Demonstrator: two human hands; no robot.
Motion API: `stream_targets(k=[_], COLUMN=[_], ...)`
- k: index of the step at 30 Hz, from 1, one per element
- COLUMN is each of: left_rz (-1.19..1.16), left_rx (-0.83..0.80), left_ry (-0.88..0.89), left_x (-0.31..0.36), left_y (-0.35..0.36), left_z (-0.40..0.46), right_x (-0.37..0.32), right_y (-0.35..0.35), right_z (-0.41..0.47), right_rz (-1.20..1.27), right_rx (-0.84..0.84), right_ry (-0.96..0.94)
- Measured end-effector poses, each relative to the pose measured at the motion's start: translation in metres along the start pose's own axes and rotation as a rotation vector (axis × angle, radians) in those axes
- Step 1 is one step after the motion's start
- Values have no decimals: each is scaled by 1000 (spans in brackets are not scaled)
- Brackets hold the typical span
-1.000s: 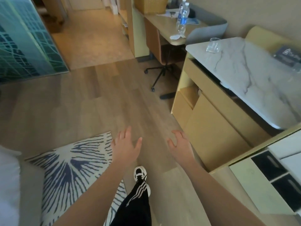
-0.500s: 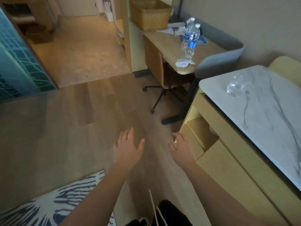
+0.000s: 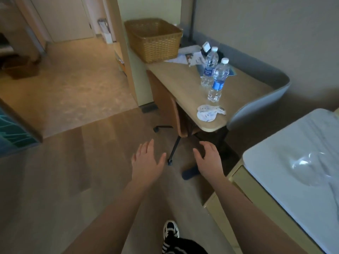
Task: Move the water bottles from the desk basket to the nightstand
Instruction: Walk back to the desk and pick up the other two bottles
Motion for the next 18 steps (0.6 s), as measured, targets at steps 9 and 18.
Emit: stream_targets(k=[9,18], left_rz=[-32,-85], left_rx=[-23,-182], left_ry=[195,430], left_x=[53,88], left_y=[-5,36], left_z=[195,366], right_x=[-41,-35], right_y=[-31,-26], right_z=[160,259], right_rz=[46,77], right_rx=[186,390], right_ry=[56,309])
Point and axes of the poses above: each hand's wrist, its own z-axis towards the middle knuckle, its own y-axis out of the palm, x = y × z, the point moved 2 cm from there along z, towards the middle knuckle, and after that the axes turned 6 degrees about y, right-handed, at the moved point
